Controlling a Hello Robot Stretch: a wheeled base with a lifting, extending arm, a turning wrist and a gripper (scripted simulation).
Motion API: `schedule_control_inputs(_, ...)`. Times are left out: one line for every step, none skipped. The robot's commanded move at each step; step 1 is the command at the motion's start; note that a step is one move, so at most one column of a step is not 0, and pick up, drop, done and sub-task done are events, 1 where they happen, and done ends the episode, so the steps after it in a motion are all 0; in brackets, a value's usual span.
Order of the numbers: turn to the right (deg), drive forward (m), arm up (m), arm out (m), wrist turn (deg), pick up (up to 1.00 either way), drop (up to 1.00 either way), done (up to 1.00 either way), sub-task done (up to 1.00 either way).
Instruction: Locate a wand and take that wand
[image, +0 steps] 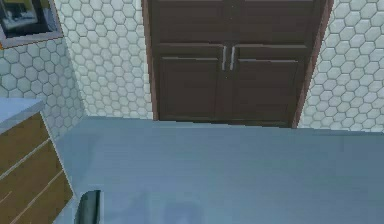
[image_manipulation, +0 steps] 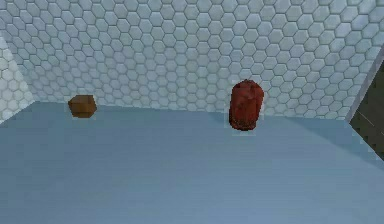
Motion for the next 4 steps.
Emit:
schedule_control_inputs(0.0, 0.05, 0.0, 0.0, 0.0, 0.0, 0.0, 0.0, 0.0)
schedule_control_inputs(6.0, 0.0, 0.0, 0.0, 0.0, 0.0, 0.0, 0.0, 0.0)
schedule_control_inputs(0.0, 0.25, 0.0, 0.0, 0.0, 0.0, 0.0, 0.0, 0.0)
schedule_control_inputs(-27.0, 0.0, 0.0, 0.0, 0.0, 0.0, 0.0, 0.0, 0.0)
